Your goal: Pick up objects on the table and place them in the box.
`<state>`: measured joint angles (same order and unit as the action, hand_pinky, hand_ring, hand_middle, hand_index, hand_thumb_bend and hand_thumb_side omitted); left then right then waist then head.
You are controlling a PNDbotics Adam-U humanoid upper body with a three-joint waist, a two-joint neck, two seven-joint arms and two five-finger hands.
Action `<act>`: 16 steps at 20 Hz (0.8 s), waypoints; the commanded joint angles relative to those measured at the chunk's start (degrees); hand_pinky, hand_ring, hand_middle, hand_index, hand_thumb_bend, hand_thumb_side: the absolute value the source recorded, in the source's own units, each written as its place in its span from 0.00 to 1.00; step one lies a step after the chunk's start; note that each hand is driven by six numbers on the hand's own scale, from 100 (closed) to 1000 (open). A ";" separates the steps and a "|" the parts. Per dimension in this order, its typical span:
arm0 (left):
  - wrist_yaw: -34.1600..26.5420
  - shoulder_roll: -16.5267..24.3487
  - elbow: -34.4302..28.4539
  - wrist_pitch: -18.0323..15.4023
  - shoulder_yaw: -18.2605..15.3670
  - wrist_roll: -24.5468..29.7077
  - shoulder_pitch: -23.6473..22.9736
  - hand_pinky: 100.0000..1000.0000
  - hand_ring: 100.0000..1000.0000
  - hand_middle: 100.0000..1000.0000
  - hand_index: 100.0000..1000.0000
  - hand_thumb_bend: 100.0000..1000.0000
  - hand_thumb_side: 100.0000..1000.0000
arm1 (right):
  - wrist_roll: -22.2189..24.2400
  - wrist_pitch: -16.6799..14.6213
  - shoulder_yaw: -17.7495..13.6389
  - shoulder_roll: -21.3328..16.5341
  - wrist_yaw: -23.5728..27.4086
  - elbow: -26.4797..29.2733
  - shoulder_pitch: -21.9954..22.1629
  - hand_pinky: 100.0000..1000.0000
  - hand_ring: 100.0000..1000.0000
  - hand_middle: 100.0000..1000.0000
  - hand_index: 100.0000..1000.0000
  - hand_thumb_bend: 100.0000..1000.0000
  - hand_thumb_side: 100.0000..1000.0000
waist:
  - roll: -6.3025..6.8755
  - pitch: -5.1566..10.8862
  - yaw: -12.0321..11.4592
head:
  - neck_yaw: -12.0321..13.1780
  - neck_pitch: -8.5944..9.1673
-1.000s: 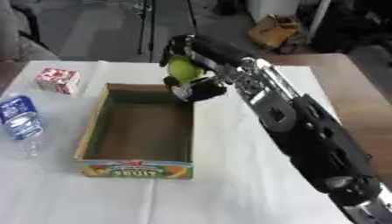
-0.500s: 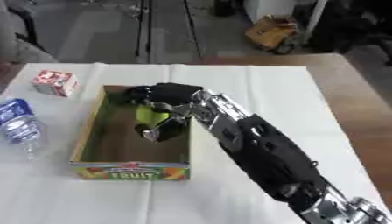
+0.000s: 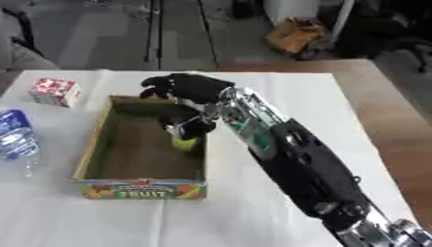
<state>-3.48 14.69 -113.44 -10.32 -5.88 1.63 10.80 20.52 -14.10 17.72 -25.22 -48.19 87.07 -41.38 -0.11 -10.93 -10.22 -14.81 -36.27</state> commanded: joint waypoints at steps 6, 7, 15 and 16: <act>0.66 1.44 -1.15 0.10 -1.28 -0.78 0.18 0.40 0.89 0.82 0.80 0.33 0.84 | -6.47 4.35 -7.47 -7.47 4.55 14.42 6.06 0.94 0.89 0.98 0.94 0.13 0.00 | -0.25 0.43 1.11 | 2.55 0.33; 0.77 1.43 -1.15 0.11 -1.37 -0.88 0.19 0.40 0.89 0.82 0.80 0.33 0.84 | -8.04 5.46 -9.08 -8.49 5.29 16.88 8.05 0.93 0.89 0.98 0.94 0.14 0.00 | -0.33 0.33 1.21 | 2.87 0.35; 1.40 1.27 -1.15 0.24 -1.99 -1.49 0.17 0.40 0.89 0.82 0.80 0.33 0.84 | -15.67 13.48 -18.86 -10.29 7.29 26.57 21.45 0.83 0.84 0.94 0.96 0.02 0.00 | -0.46 -0.26 2.78 | 5.35 0.56; 1.46 1.31 -1.15 0.23 -2.03 -1.54 0.15 0.40 0.89 0.82 0.80 0.33 0.84 | -16.58 13.99 -19.52 -9.86 8.22 27.05 22.59 0.81 0.82 0.93 0.97 0.00 0.00 | -0.44 -0.37 2.94 | 5.66 0.51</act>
<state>-2.38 14.69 -113.45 -10.06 -7.27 0.38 10.58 5.02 -0.91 -0.19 -34.18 -41.05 112.13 -18.46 -0.62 -12.00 -7.32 -9.61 -36.07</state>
